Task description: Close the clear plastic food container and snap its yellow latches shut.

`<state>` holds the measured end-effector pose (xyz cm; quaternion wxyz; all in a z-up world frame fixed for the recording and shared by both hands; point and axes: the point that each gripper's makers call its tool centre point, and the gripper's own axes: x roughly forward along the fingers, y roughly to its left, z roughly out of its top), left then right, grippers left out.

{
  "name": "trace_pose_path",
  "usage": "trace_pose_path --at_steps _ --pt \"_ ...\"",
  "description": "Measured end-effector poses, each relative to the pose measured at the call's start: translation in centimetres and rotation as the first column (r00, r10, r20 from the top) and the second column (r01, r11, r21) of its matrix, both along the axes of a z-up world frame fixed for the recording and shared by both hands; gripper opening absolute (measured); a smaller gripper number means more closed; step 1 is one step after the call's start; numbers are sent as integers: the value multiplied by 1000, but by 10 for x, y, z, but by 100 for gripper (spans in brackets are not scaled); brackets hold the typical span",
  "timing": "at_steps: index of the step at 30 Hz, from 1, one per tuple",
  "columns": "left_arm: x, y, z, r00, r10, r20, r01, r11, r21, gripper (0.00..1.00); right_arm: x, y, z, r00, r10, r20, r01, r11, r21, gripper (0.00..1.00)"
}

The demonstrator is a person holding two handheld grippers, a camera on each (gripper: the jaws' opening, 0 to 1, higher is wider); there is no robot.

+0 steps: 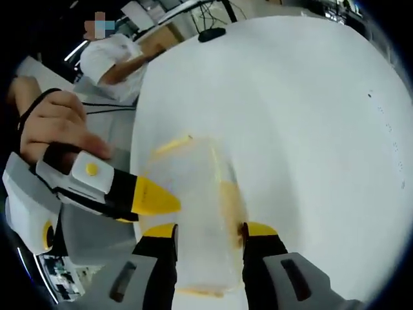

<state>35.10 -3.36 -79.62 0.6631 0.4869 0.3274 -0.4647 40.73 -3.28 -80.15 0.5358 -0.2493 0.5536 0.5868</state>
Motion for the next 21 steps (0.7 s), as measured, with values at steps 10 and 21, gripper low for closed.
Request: trace_pose_path --at_steps 10,21 --pt "1 0 -1 1000 3 2 -3 1000 7 42 -1 0 -1 1000 17 -22 -17 1000 -11 36" --pt "4 0 4 1000 -6 11 6 1000 17 39 -4 0 2 998 42 -49 -44 998 -49 35"
